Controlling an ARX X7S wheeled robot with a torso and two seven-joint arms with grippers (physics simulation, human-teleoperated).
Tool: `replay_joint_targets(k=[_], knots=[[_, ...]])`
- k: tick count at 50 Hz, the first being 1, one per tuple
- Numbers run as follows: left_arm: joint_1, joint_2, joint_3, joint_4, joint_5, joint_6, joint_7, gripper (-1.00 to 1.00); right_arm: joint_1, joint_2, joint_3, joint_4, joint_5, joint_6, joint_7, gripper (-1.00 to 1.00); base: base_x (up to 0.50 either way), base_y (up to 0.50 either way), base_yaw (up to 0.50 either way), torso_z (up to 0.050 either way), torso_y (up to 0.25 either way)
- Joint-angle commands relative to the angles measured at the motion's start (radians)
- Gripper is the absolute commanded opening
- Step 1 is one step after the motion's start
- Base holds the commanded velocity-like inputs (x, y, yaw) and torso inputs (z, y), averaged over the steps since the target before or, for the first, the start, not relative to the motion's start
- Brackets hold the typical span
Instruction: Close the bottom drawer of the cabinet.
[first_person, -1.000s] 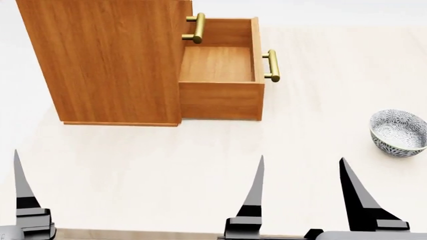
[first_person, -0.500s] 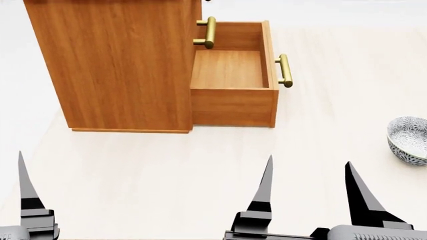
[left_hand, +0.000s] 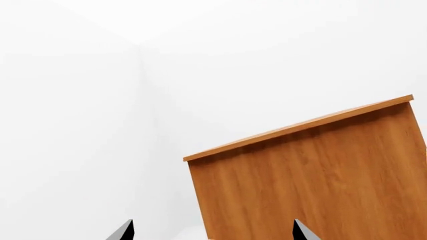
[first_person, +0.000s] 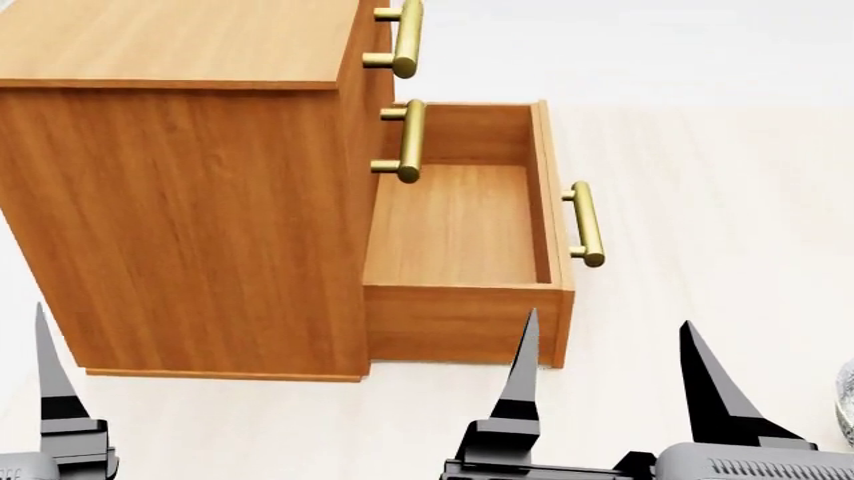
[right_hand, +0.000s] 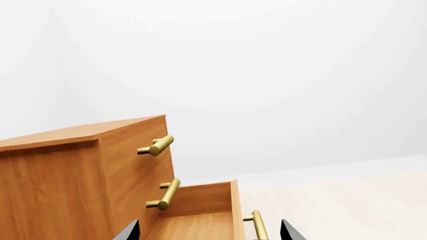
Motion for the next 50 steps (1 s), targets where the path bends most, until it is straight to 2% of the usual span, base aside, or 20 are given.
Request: replay_joint_targets(k=[1,22,25,28,29,30,32,50], knots=[[0.002,-0.005,0.004,0.004,-0.005,-0.002,-0.006,1.0,0.002,0.009,-0.003,0.004,0.008,-0.006,0.01,1.0,0.5,0.0,0.0,0.0,0.0],[0.015,-0.018,0.01,0.007,-0.019,-0.001,-0.012,1.0,0.011,0.029,-0.023,0.01,-0.006,-0.001,0.044,1.0,0.5,0.0,0.0,0.0,0.001],[0.025,-0.022,0.011,0.011,-0.021,0.001,-0.011,1.0,0.035,0.044,-0.041,-0.028,-0.062,0.062,0.108,1.0,0.17,0.0,0.0,0.0,0.0],[0.028,-0.025,0.01,0.011,-0.023,0.003,-0.013,1.0,0.071,0.05,-0.014,-0.072,-0.02,0.136,0.119,1.0,0.0,0.0,0.0,0.0,0.0],[0.071,-0.036,-0.003,-0.021,-0.031,0.052,-0.03,1.0,0.105,0.195,0.136,0.078,0.0,-0.014,-0.031,1.0,0.0,0.0,0.0,0.0,0.01],[0.072,-0.037,-0.002,-0.023,-0.031,0.055,-0.031,1.0,0.1,0.191,0.286,0.228,-0.017,-0.163,-0.061,1.0,0.0,0.0,0.0,0.0,0.0],[0.072,-0.038,-0.002,-0.022,-0.032,0.054,-0.032,1.0,0.093,0.185,0.292,0.528,-0.023,-0.189,-0.07,1.0,0.0,0.0,0.0,0.0,0.0],[0.072,-0.043,0.005,-0.03,-0.04,0.053,-0.039,1.0,0.103,0.15,0.245,0.975,-0.107,-0.432,-0.156,1.0,0.0,0.0,0.0,0.0,0.0]])
